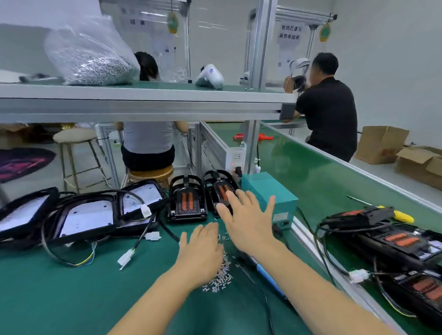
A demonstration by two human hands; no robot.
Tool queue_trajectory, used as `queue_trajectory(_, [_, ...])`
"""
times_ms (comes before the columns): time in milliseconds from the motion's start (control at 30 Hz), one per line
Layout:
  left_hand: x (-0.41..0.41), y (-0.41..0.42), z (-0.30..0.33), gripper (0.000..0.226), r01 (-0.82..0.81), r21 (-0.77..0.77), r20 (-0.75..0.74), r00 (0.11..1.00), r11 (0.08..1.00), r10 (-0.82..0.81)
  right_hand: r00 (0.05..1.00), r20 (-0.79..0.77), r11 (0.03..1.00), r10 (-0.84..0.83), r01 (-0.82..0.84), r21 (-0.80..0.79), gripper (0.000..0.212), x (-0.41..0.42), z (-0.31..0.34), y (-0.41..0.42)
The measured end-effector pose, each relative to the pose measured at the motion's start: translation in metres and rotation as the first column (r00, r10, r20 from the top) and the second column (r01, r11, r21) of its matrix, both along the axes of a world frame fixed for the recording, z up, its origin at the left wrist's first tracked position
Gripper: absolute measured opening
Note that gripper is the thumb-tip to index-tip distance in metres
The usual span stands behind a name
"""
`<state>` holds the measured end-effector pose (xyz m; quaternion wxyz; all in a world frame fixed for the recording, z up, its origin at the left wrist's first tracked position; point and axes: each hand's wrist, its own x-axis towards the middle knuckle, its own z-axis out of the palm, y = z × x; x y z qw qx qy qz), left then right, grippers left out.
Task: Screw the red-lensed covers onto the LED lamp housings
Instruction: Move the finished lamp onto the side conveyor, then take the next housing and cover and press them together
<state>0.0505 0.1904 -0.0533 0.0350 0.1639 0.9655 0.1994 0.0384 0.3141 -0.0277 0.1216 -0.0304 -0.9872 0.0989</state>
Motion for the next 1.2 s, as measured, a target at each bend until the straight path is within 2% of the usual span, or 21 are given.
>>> queue_trajectory(167, [0.008, -0.062, -0.007, 0.053, -0.113, 0.032, -0.066, 0.991, 0.993, 0.115, 0.991, 0.061, 0.992, 0.121, -0.118, -0.051, 0.057, 0.001, -0.013, -0.057])
queue_trajectory(233, [0.011, -0.084, -0.009, 0.054, -0.159, 0.037, -0.139, 0.977, 0.987, 0.163, 0.985, 0.079, 0.986, 0.155, -0.151, -0.065, 0.056, 0.0, -0.016, -0.074])
queue_trajectory(400, [0.007, -0.13, -0.005, 0.047, -0.262, 0.169, -0.383, 0.87, 0.95, 0.309, 0.964, 0.141, 0.974, 0.226, -0.223, -0.042, 0.057, 0.001, -0.026, -0.106])
queue_trajectory(500, [-0.003, -0.159, -0.001, 0.045, -0.33, 0.221, -0.465, 0.791, 0.918, 0.397, 0.958, 0.138, 0.968, 0.251, -0.245, -0.058, 0.056, 0.0, -0.029, -0.115])
queue_trajectory(600, [-0.017, -0.195, -0.003, 0.054, -0.493, 0.092, -0.476, 0.741, 0.865, 0.473, 0.95, 0.155, 0.962, 0.27, -0.258, -0.093, 0.057, 0.0, -0.03, -0.123])
queue_trajectory(667, [-0.027, -0.217, -0.008, 0.064, -0.561, -0.045, -0.445, 0.752, 0.827, 0.486, 0.942, 0.159, 0.951, 0.297, -0.277, -0.137, 0.057, 0.001, -0.032, -0.128])
queue_trajectory(767, [-0.041, -0.242, -0.018, 0.068, -0.559, -0.164, -0.382, 0.795, 0.813, 0.471, 0.949, 0.069, 0.928, 0.308, -0.284, -0.24, 0.054, 0.001, -0.03, -0.133])
queue_trajectory(867, [-0.049, -0.254, -0.024, 0.053, -0.515, -0.222, -0.387, 0.826, 0.828, 0.41, 0.954, 0.05, 0.889, 0.296, -0.256, -0.379, 0.049, -0.001, -0.023, -0.138])
queue_trajectory(1033, [-0.055, -0.262, -0.029, 0.042, -0.468, -0.084, -0.402, 0.824, 0.88, 0.4, 0.933, 0.132, 0.842, 0.334, -0.233, -0.486, 0.036, -0.001, -0.018, -0.146])
queue_trajectory(1100, [-0.052, -0.262, -0.03, 0.042, -0.446, -0.033, -0.407, 0.824, 0.895, 0.395, 0.922, 0.148, 0.812, 0.357, -0.228, -0.538, 0.041, 0.0, -0.017, -0.148])
queue_trajectory(1200, [-0.038, -0.259, -0.025, 0.039, -0.407, 0.128, -0.441, 0.794, 0.905, 0.419, 0.904, 0.15, 0.731, 0.401, -0.217, -0.647, 0.047, 0.003, -0.014, -0.152])
